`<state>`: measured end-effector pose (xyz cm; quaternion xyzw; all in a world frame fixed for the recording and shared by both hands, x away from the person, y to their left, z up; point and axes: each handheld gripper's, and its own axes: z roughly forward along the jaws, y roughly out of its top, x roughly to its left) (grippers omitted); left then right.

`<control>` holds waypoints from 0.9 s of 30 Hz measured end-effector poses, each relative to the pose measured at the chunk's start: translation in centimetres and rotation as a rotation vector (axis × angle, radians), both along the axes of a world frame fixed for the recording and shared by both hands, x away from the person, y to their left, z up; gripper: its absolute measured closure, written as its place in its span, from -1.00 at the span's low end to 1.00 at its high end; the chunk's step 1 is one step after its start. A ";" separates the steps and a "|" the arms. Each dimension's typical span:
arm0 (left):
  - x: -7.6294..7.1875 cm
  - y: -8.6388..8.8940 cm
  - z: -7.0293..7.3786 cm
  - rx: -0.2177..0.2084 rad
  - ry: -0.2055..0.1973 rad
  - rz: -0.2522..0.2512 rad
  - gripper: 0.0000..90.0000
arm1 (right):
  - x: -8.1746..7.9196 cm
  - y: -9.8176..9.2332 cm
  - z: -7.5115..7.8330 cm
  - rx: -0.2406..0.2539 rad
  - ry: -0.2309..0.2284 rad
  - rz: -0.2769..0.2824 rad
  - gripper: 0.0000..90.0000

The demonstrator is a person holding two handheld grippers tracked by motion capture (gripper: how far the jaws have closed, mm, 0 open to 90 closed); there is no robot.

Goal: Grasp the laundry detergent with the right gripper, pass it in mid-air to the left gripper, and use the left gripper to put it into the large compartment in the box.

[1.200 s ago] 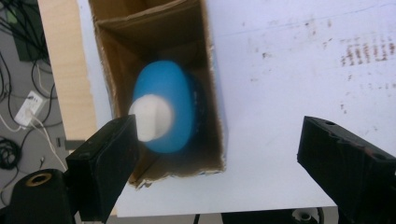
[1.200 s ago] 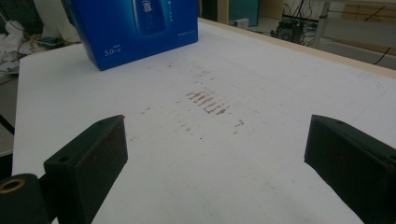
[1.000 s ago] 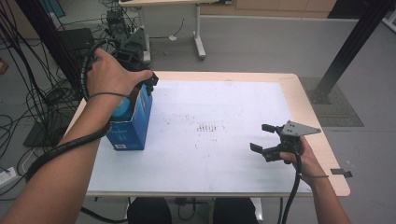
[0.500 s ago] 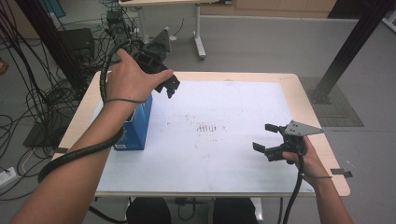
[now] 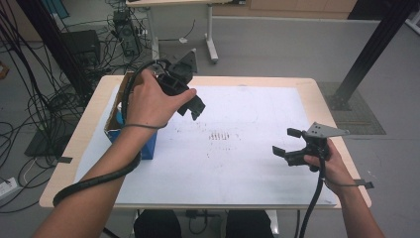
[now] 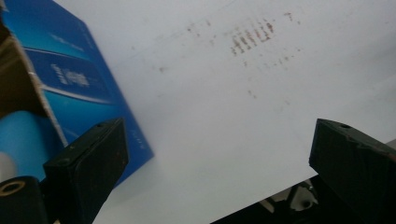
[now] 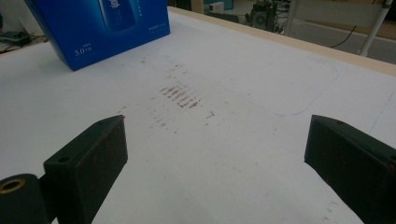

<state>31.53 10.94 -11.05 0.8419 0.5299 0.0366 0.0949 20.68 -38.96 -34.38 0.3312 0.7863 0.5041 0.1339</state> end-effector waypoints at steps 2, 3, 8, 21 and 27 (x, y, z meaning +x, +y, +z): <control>0.0 0.3 -0.7 -0.027 0.015 -0.006 -0.89 | 0.1 0.4 0.6 -0.024 0.011 -0.018 -0.88; 0.0 0.0 -1.0 -0.018 0.022 -0.018 -0.89 | 0.2 0.6 0.9 -0.035 0.017 -0.027 -0.88; -0.6 0.0 -2.3 -0.055 0.021 -0.020 -0.89 | 0.5 0.9 2.0 -0.048 0.049 -0.081 -0.90; -2.5 -2.0 -4.9 -0.096 -0.018 -0.055 -0.89 | 1.6 2.6 4.9 -0.093 0.161 -0.154 -0.92; -2.3 -3.1 -7.3 -0.108 0.001 -0.041 -0.88 | 2.2 3.3 5.8 -0.113 0.199 -0.155 -0.93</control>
